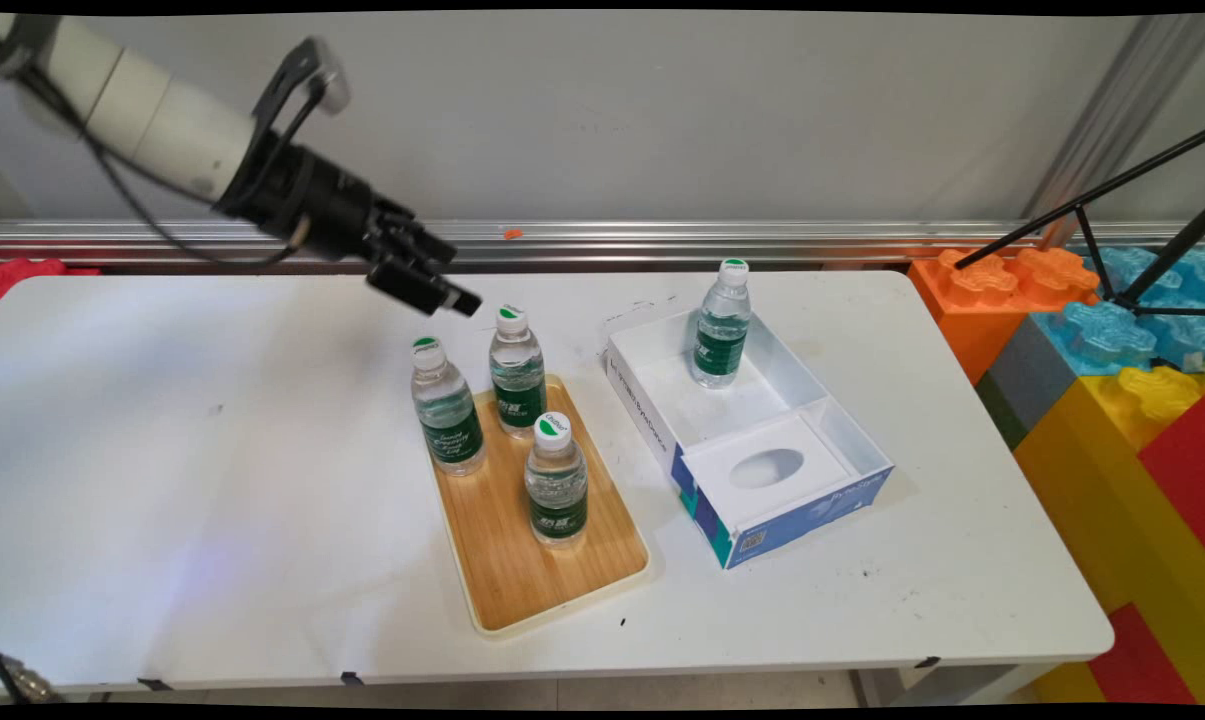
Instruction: Pick up the green bottle from the white box
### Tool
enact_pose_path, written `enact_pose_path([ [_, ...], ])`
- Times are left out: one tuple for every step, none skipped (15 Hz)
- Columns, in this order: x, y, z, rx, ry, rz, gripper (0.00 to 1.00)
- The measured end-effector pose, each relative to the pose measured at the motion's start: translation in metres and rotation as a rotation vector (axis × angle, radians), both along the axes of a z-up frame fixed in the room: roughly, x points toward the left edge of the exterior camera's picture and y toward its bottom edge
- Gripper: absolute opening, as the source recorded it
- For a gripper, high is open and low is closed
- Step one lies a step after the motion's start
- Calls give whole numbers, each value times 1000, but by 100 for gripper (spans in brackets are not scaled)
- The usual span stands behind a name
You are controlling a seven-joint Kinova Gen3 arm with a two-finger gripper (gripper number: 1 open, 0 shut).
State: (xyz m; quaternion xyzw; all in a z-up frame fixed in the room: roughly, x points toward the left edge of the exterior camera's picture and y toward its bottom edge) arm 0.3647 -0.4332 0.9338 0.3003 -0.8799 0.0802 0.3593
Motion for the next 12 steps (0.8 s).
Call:
enact_pose_path([
  [-9,-7,7,2,-4,5,100],
  [-18,-14,12,6,-6,10,100],
  [-28,-22,16,12,-7,15,100],
  [-37,-28,17,18,-8,17,100],
  [-48,-35,17,25,-8,19,100],
  [-59,-42,15,30,-9,18,100],
  [-68,-48,12,34,-11,16,100],
  [-78,-55,7,37,-12,14,100],
  [-87,-63,0,40,-13,13,100],
  [-97,-70,-8,44,-13,15,100],
  [-104,-76,-16,45,-12,19,100],
  [-112,-82,-24,45,-11,22,100],
])
